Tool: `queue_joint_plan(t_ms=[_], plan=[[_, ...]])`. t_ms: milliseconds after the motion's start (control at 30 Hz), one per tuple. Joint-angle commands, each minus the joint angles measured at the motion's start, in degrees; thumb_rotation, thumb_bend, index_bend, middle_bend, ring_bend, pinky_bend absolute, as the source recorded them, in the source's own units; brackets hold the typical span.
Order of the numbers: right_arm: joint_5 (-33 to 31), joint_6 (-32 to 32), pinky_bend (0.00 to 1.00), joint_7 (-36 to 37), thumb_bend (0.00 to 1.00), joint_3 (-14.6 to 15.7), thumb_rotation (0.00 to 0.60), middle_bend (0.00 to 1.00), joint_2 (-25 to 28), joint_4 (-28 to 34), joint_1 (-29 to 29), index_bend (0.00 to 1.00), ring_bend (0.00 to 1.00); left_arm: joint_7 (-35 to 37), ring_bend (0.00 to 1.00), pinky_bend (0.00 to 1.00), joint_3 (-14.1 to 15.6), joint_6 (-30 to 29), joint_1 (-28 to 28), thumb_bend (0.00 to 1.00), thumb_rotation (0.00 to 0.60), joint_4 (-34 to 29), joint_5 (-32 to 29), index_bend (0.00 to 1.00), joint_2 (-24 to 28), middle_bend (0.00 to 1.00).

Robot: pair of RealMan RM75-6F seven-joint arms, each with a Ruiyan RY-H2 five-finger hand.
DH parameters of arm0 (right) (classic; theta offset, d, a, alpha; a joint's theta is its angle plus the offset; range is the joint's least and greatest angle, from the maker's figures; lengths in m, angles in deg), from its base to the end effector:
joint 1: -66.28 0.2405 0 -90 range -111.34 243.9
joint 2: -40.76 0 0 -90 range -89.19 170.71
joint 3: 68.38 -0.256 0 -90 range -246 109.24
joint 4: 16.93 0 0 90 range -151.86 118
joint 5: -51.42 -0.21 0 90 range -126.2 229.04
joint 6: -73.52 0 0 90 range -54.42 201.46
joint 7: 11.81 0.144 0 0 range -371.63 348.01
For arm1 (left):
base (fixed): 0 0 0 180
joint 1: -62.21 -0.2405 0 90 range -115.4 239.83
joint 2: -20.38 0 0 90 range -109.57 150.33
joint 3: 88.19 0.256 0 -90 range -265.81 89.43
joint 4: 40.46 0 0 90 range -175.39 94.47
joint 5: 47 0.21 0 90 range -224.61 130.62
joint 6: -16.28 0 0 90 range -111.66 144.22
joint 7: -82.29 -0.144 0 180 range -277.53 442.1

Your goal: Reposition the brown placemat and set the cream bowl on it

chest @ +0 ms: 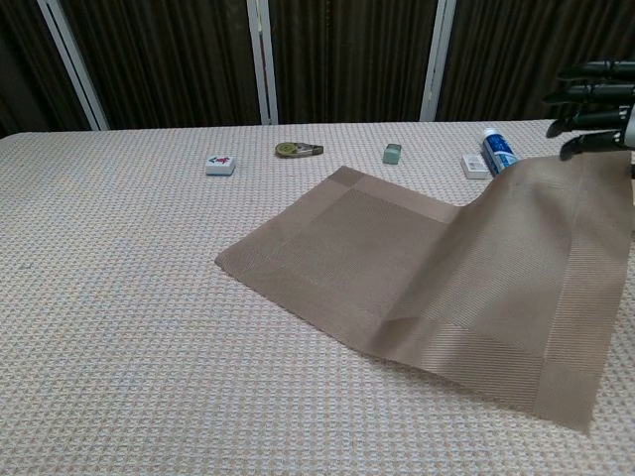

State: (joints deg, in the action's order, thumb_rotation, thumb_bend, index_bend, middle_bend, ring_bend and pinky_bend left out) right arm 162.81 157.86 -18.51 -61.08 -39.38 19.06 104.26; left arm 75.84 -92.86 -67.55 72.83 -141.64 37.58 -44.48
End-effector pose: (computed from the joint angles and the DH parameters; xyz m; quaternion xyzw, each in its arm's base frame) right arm -0.2736 -0.3534 0.1234 0.8457 0.1615 0.2586 0.4381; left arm -0.2594 0.2117 0.1449 -0.6017 -0.3771 -0.4331 0.5552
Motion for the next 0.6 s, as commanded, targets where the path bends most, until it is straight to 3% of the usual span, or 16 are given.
queue_joint_plan(t_ms=[33,233,400,600], plan=[[-4.54,-0.4,0.0,-2.17,0.0,-3.13,0.6,0.0,-0.75,0.49,-2.06,0.0,0.0,-0.04,0.0,0.0,0.04,0.19,0.04,0.0,0.6,0.21,-0.06,0.0,-0.04,0.0],[-13.54,2.56,0.0,-0.88,0.0,-8.36,0.6,0.0,2.46,10.38,-7.85,0.0,0.0,-0.38,0.0,0.0,0.42,1.36,0.66,0.0,0.6,1.2,0.56,0.0,-0.54,0.0],[-18.79,4.16,0.0,3.5,0.0,-10.15,0.6,0.0,6.05,21.16,-12.31,0.0,0.0,-0.87,0.0,0.0,0.91,3.75,2.04,0.0,0.6,3.25,1.35,0.0,-1.47,0.0],[-24.17,5.35,0.0,7.57,0.0,-10.45,0.6,0.0,11.1,37.51,-18.08,0.0,0.0,3.06,0.0,0.0,1.33,10.85,8.25,0.0,0.6,11.54,6.38,0.07,-5.45,0.0]])
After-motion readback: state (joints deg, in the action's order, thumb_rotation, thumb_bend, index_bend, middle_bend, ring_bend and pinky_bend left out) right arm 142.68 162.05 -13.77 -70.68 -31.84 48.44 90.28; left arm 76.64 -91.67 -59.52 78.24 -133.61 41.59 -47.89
